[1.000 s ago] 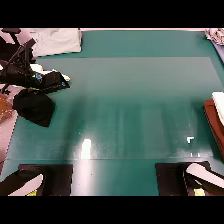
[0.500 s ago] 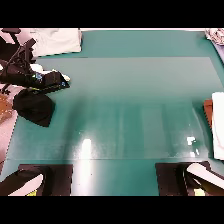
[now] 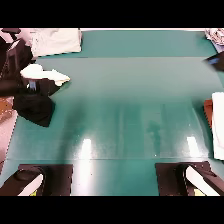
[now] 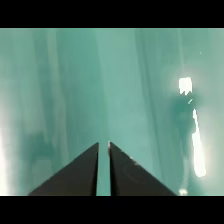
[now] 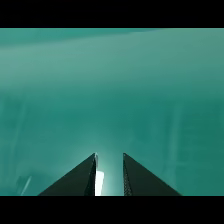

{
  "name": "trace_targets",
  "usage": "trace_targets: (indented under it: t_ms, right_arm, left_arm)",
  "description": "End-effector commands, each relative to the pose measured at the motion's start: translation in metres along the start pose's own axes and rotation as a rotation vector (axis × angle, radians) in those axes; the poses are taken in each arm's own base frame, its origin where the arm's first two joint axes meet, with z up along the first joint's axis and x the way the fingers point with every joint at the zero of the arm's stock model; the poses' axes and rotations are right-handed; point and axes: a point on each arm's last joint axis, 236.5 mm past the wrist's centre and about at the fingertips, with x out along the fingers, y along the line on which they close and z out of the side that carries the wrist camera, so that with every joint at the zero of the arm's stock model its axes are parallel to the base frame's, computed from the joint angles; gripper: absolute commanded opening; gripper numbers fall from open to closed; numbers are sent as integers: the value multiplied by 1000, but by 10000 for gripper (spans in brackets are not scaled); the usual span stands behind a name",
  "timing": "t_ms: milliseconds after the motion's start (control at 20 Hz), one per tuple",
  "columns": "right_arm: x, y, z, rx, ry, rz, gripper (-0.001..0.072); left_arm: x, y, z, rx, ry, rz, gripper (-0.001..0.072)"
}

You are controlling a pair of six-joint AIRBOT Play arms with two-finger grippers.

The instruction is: Fold the shirts.

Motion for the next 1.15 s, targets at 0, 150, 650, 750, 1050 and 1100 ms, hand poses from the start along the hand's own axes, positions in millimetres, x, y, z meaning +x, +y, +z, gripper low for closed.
trace_targets:
  t_ms: [0, 150, 650, 750, 1050, 1100]
  right_arm:
    - [37, 103, -74, -209, 94, 279, 134]
    - [58, 119, -122, -208, 121, 305, 120]
    - [49, 119, -154, -221, 87, 294, 122]
    - [41, 121, -153, -232, 60, 296, 122]
    - [32, 118, -152, -235, -6, 278, 122]
    - [31, 117, -154, -232, -9, 277, 122]
  left_arm:
    - [-14, 10, -25, 9, -145, 0, 105]
    - [-9, 19, -62, 1, -96, 12, 105]
    - [-6, 19, -70, -10, -57, 6, 106]
    - [-6, 18, -65, -10, -81, 5, 106]
    - [-8, 18, -50, -10, -143, 3, 106]
    - [-8, 18, -49, -10, -147, 3, 106]
